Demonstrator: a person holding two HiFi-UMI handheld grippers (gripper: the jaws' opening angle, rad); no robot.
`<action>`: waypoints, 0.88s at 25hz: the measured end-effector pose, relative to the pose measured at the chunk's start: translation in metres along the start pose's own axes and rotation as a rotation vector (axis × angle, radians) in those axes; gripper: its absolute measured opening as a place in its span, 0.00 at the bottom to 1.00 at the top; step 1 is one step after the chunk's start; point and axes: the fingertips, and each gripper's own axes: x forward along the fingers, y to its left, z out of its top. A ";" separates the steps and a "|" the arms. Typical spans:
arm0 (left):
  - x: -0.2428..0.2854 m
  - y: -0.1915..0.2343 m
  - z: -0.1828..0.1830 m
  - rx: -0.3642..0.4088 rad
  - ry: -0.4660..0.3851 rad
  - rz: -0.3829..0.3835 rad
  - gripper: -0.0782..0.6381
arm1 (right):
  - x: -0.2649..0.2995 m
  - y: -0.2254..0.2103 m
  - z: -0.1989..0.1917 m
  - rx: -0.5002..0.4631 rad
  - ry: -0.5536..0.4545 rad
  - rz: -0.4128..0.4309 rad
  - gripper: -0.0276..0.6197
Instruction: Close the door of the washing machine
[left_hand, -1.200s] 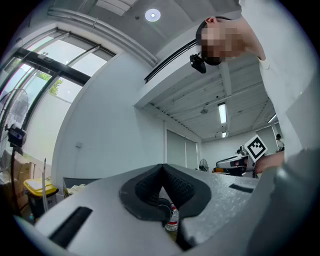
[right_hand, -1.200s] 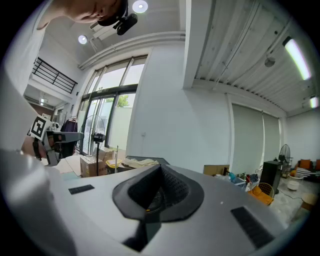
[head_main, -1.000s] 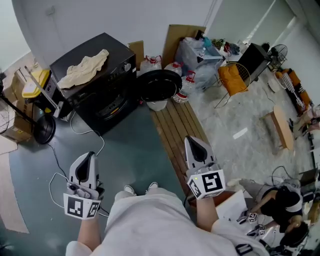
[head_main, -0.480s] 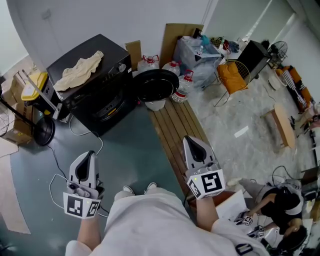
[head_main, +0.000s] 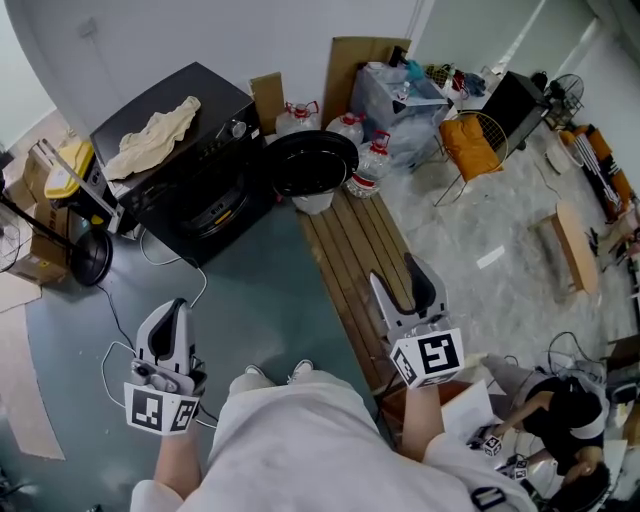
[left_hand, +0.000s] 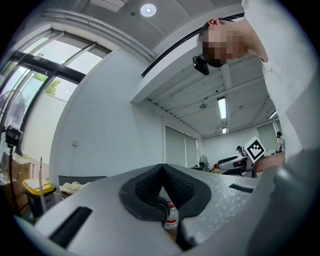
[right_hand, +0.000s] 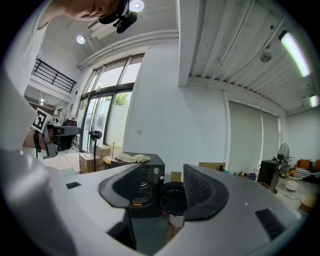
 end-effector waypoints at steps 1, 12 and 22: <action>0.001 -0.002 -0.001 -0.001 0.004 0.003 0.12 | -0.001 -0.002 -0.003 -0.004 0.011 0.008 0.41; 0.036 0.013 -0.038 -0.045 0.075 0.004 0.12 | 0.043 0.002 -0.047 0.032 0.112 0.073 0.46; 0.163 0.067 -0.071 -0.113 0.064 -0.110 0.12 | 0.125 -0.060 -0.041 -0.024 0.216 -0.038 0.47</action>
